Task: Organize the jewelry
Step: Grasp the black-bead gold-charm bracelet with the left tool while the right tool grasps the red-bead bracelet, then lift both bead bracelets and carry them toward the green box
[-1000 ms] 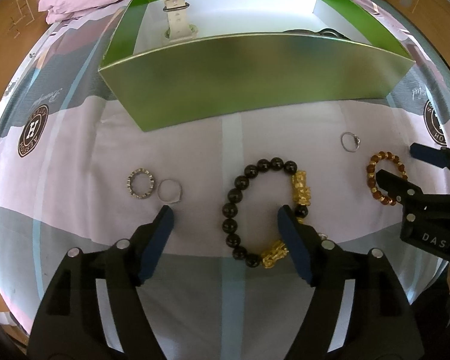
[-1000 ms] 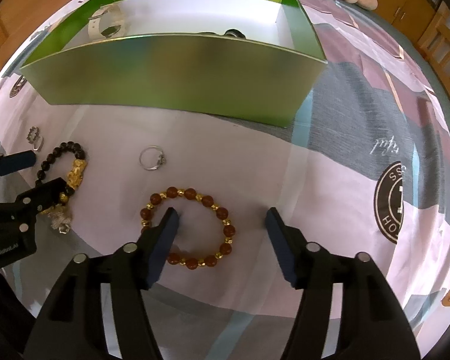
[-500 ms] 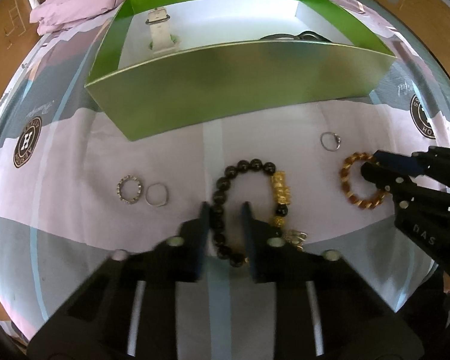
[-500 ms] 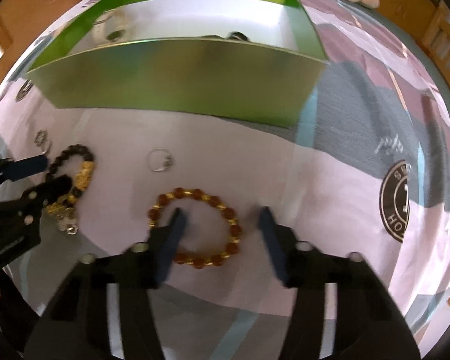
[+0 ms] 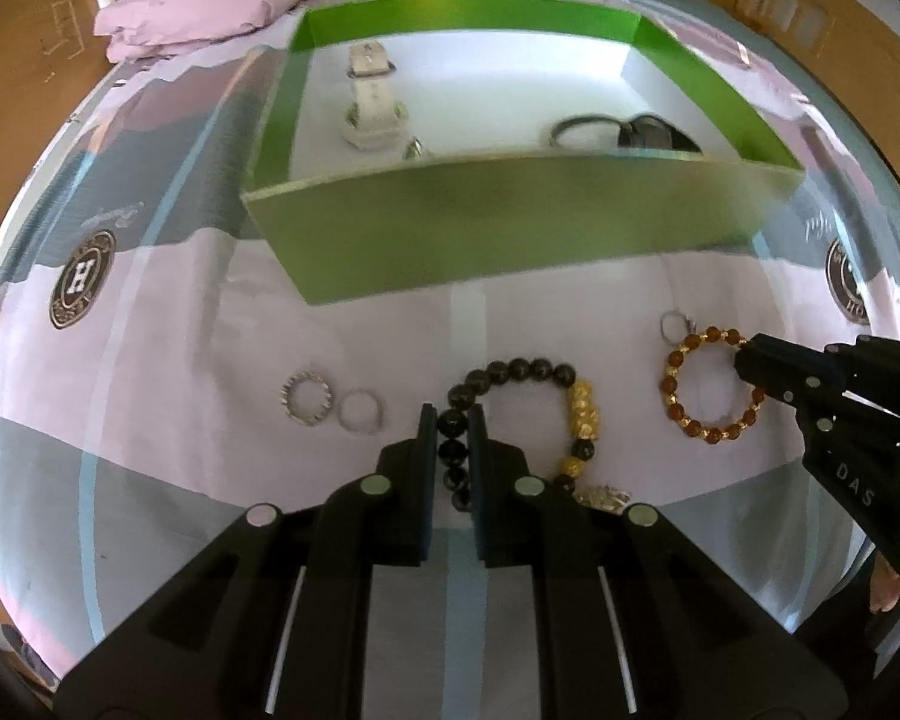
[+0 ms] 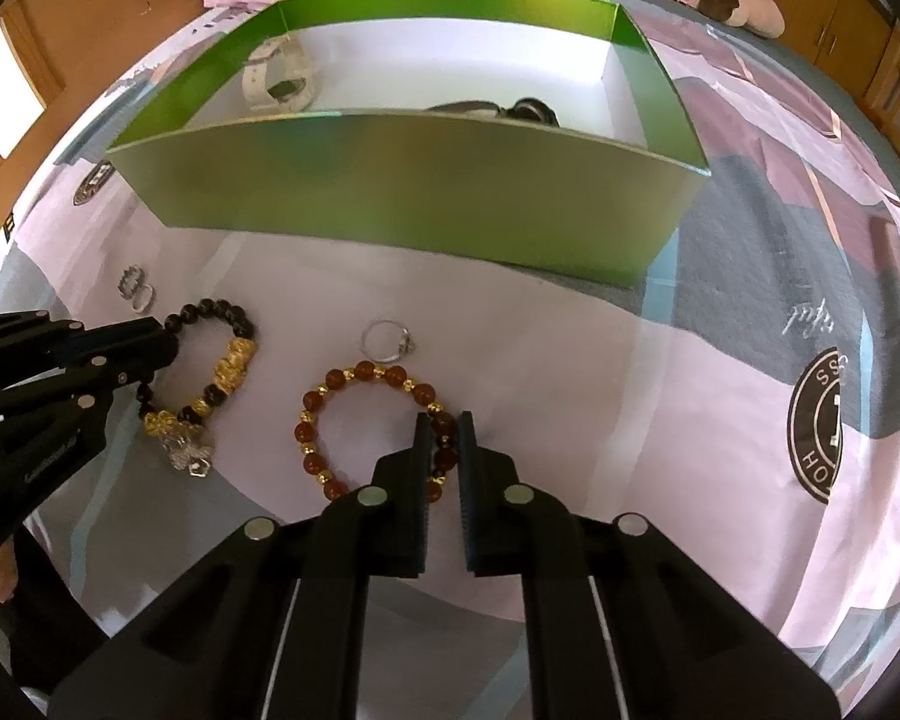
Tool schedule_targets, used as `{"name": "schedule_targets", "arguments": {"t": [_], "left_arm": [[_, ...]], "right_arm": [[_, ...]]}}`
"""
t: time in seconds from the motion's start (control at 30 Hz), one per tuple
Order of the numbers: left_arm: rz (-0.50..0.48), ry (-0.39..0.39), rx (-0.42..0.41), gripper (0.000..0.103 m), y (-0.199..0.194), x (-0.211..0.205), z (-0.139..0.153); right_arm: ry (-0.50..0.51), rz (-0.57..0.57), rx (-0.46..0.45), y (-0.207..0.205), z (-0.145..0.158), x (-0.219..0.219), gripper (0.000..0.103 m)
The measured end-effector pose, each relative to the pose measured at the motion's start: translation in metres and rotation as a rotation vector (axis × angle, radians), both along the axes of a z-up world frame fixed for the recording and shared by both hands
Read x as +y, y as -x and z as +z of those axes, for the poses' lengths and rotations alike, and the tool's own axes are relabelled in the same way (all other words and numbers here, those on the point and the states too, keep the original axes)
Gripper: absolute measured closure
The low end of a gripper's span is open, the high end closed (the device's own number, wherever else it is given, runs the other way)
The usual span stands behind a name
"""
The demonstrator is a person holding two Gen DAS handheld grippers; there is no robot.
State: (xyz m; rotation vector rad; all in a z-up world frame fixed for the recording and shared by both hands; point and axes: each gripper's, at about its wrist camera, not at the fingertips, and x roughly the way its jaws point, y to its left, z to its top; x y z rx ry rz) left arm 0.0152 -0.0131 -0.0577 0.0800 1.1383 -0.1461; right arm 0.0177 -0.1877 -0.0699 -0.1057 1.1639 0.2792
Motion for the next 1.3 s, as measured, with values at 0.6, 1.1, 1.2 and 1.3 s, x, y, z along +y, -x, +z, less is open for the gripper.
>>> {"name": "schedule_targets", "arguments": {"t": [0.6, 1.1, 1.2, 1.3], "left_arm": [[-0.138, 0.023, 0.065, 0.066, 0.004, -0.025, -0.018], [-0.162, 0.005, 0.068, 0.055, 0.001, -0.034, -0.024], [-0.166, -0.004, 0.051, 0.067, 0.002, -0.036, -0.022], [-0.161, 0.009, 0.045, 0.094, 0.003, -0.034, -0.019]], "right_arm": [[0.013, -0.024, 0.014, -0.006, -0.003, -0.001, 0.094], [0.048, -0.018, 0.011, -0.003, -0.007, 0.006, 0.083], [0.054, -0.014, 0.012, -0.003, -0.007, 0.008, 0.083], [0.057, -0.016, 0.009, -0.002, -0.006, 0.009, 0.083]]}}
